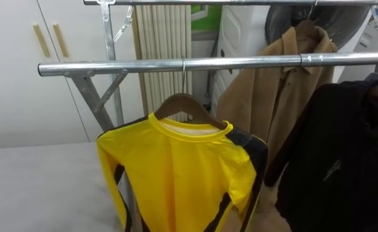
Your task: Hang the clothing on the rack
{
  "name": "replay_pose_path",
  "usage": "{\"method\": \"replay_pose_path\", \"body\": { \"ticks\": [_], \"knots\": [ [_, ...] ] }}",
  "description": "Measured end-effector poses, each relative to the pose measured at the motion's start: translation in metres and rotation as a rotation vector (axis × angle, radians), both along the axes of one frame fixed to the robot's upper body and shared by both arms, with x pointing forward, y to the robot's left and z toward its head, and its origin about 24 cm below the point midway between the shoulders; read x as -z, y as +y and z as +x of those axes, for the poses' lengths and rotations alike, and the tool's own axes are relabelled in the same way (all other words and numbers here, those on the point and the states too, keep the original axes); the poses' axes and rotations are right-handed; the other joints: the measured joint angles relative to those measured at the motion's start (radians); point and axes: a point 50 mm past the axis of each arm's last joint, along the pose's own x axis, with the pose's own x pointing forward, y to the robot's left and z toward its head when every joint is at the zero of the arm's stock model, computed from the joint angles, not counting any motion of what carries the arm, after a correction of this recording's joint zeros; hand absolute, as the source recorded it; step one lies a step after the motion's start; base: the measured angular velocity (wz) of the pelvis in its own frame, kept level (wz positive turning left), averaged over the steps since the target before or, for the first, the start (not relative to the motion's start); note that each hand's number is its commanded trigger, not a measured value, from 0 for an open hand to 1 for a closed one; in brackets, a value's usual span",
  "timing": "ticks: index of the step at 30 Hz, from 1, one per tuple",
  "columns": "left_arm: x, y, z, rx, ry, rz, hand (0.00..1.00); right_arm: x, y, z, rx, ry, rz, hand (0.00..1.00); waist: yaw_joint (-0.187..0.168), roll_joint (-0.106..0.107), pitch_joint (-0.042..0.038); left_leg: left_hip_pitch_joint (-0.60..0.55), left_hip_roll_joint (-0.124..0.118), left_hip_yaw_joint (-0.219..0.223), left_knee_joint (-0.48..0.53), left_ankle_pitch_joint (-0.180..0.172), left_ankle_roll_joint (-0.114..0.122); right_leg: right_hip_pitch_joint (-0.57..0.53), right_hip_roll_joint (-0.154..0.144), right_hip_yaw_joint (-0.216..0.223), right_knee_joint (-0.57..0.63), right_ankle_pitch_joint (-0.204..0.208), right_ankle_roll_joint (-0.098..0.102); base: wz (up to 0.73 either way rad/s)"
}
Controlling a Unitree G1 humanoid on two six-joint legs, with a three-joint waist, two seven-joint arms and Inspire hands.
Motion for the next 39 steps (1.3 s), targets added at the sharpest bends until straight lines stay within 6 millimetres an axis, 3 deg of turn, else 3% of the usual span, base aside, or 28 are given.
{"method": "replay_pose_path", "body": {
  "ticks": [10,22,39],
  "knots": [
    [0.001,-0.004,-0.001,0.001,-0.007,-0.012,0.00,0.023,0.002,-0.052,0.108,0.168,0.147,0.00,-0.015,0.010,0.0015,0.004,0.001,0.000,0.000,-0.004,0.002,0.004,0.000,-0.002,0.001,-0.001,-0.001,0.00],
    [0.002,-0.008,0.000,0.006,-0.010,-0.014,0.00,0.029,0.007,-0.070,0.102,0.247,0.162,0.00,-0.016,0.014,0.0028,0.001,0.001,0.000,0.001,-0.004,0.005,0.006,0.000,0.002,-0.011,0.004,0.002,0.00],
    [0.003,-0.009,0.000,0.013,-0.008,-0.019,0.00,0.031,0.008,-0.069,0.084,0.283,0.143,0.00,-0.017,0.016,0.0042,0.001,-0.001,-0.003,0.001,-0.006,0.008,0.009,-0.002,-0.001,-0.015,0.005,0.003,0.00]
  ]
}}
